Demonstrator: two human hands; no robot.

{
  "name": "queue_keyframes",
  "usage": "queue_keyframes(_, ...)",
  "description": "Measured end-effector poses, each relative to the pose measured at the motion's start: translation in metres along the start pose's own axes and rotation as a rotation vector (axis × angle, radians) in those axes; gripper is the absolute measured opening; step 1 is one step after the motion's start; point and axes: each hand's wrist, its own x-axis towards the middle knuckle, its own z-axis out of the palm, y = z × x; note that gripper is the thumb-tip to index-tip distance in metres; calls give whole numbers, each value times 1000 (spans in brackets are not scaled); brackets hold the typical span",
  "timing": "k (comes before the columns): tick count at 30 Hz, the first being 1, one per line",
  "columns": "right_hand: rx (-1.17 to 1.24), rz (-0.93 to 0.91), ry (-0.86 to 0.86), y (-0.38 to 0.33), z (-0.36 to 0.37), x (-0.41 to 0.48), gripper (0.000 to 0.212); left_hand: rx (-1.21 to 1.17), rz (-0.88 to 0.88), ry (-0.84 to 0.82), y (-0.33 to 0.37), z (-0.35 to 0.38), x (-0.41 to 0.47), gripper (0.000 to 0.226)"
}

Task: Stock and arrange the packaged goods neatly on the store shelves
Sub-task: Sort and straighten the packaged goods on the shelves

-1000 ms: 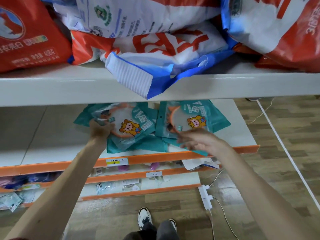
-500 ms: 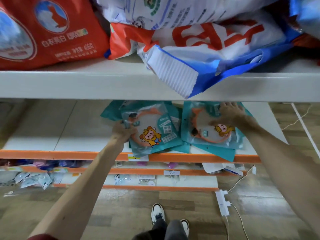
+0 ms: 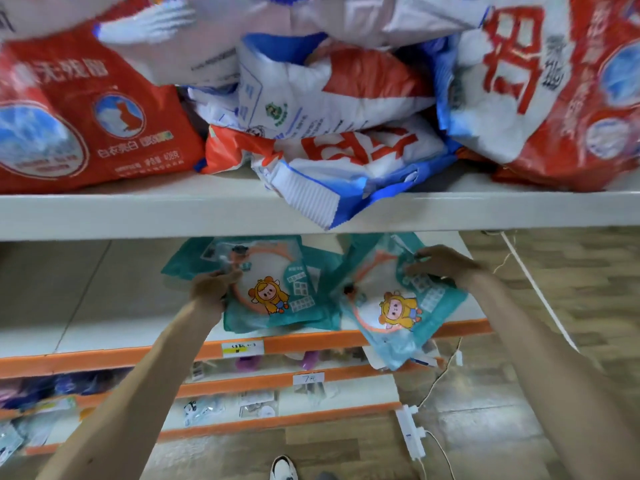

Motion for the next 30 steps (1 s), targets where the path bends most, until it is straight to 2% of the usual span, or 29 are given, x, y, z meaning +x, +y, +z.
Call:
queue_keyframes(4, 114, -4, 196, -11, 7, -11, 11, -4, 59, -1, 10, 6, -4, 19)
queue_keyframes(6, 248, 25, 289, -13, 16, -14, 10, -2, 80, 17, 12, 7, -4, 13)
queue_keyframes(9, 364, 57, 350, -12, 41, -20, 5, -50, 67, 30, 10, 6, -3, 28)
queue_keyframes(14, 467, 139, 528, 2, 80, -39, 15, -29, 39, 44, 8, 1, -17, 35)
queue_keyframes(17, 552, 164, 648, 7, 85, -58, 25, -4, 44, 36, 6, -14, -23, 30)
queue_keyframes(20, 604, 162, 715, 7, 90, -78, 23, 23, 62, 43, 4, -34, -39, 21)
queue_keyframes(25, 574, 51, 625, -12, 121, -130, 14, 7, 120, 67, 1, -78, -68, 20)
queue_keyframes(30, 714, 20, 499, -30, 179, -179, 12, 74, 120, 16, -9, -138, -102, 23)
